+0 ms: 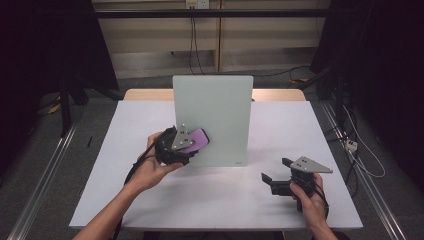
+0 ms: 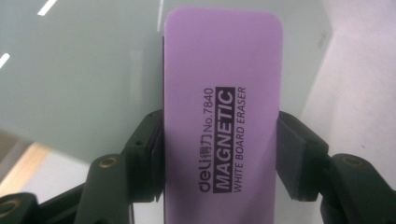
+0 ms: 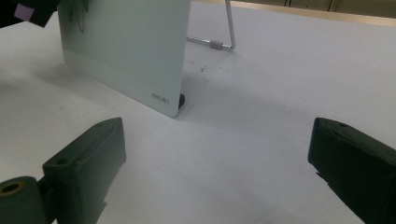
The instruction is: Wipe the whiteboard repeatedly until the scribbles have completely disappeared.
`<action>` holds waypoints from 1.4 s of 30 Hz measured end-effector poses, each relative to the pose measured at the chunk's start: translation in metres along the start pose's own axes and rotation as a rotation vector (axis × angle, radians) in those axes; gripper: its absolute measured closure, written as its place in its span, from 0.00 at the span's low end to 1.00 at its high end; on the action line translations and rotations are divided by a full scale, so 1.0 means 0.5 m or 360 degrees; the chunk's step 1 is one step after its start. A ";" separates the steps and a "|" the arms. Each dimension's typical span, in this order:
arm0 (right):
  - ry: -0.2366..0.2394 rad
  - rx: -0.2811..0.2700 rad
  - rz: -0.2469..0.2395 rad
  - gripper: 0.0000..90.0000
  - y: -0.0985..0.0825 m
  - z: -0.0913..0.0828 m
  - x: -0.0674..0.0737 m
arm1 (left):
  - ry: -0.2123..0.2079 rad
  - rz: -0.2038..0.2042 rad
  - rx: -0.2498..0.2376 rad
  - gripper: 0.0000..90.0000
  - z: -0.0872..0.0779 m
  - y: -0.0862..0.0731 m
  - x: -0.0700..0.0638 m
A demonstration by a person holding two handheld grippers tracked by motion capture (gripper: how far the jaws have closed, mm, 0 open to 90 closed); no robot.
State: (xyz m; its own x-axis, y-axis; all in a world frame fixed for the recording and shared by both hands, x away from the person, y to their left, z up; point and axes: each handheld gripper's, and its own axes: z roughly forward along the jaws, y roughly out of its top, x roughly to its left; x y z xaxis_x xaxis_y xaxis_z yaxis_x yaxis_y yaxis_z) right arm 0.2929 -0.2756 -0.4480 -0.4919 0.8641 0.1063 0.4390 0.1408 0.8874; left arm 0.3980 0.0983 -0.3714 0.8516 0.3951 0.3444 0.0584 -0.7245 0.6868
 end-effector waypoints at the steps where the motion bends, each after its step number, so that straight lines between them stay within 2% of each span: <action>1: 0.0002 -0.0001 0.0000 0.05 0.000 0.000 0.000 | 0.0012 -0.0022 -0.0020 0.46 -0.005 0.001 0.006; 6: 0.0005 0.0001 -0.0013 0.05 0.000 0.004 0.001 | 0.0047 -0.0071 -0.0071 0.46 -0.024 0.008 0.030; 11: 0.0003 0.0002 -0.0010 0.05 0.000 0.003 0.001 | 0.0068 -0.0065 -0.0076 0.46 -0.024 0.020 0.033; 15: 0.0008 0.0000 -0.0006 0.05 0.000 0.005 0.001 | 0.0064 -0.0003 -0.0034 0.46 -0.011 0.022 0.016; 23: 0.0007 0.0002 -0.0008 0.05 0.000 0.003 0.001 | 0.0011 0.0030 -0.0007 0.46 0.016 0.013 -0.014; 30: 0.0008 -0.0004 -0.0013 0.05 0.000 0.003 0.002 | -0.0035 0.0102 0.0083 0.46 0.040 -0.004 -0.047; 33: 0.0008 -0.0008 -0.0015 0.05 0.000 0.002 0.002 | -0.0067 0.0090 0.0095 0.46 0.049 -0.012 -0.057; 35: 0.0009 -0.0008 -0.0015 0.05 0.000 0.002 0.002 | -0.0081 0.0112 0.0115 0.46 0.055 -0.014 -0.063; 42: 0.0004 -0.0010 -0.0017 0.05 0.000 0.002 0.002 | -0.0140 0.0122 0.0157 0.46 0.072 -0.020 -0.080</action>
State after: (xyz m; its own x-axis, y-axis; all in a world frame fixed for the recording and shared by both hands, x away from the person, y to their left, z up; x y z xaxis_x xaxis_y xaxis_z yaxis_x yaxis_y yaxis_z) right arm 0.2933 -0.2742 -0.4484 -0.4985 0.8613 0.0981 0.4290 0.1468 0.8913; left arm 0.3820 0.0692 -0.4150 0.8977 0.2885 0.3329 0.0386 -0.8042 0.5931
